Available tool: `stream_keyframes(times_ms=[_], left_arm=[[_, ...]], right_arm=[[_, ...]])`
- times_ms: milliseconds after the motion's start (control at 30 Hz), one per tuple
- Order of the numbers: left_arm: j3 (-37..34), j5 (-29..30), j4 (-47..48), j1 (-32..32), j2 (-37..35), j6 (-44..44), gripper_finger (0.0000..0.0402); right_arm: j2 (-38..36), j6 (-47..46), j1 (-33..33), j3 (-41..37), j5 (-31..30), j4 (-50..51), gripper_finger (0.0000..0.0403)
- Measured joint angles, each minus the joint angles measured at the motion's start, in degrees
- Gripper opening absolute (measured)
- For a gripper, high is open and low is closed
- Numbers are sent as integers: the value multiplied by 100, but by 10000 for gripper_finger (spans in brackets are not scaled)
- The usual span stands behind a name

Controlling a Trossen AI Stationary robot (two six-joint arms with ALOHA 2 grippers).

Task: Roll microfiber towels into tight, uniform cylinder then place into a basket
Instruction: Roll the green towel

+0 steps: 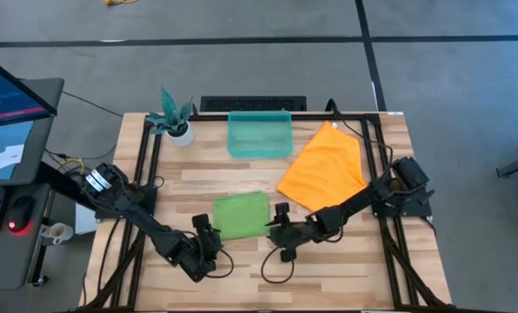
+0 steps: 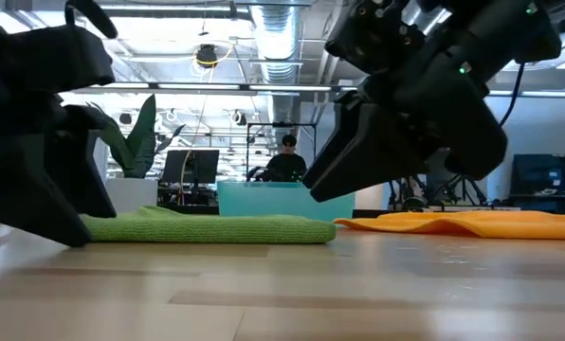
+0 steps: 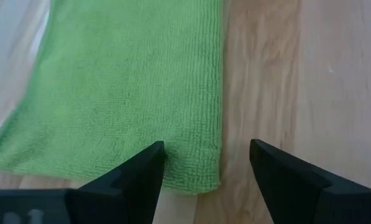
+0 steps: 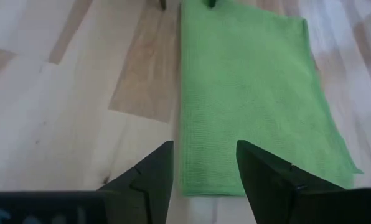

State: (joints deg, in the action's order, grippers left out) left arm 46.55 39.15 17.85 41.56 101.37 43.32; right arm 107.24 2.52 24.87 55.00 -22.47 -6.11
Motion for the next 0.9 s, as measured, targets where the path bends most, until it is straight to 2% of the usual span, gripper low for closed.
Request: stream_keyframes(times_ms=[133,300,500,633,900], left_arm=[[8,165,7,3,75,146,230],[6,206,56,-15,84,156,230],[8,202,216,-86,86,242,217],[11,68,196,-137,86,239,192],[4,9,188,-144,93,239,106]], right_arm=[[1,0,-1,0,148,-37,196],[390,84,-26,-9,187,-370,197],[723,238,-31,17,-28,-579,196],[723,229,-77,17,8,-540,189],[719,108,-194,20,101,-490,153]])
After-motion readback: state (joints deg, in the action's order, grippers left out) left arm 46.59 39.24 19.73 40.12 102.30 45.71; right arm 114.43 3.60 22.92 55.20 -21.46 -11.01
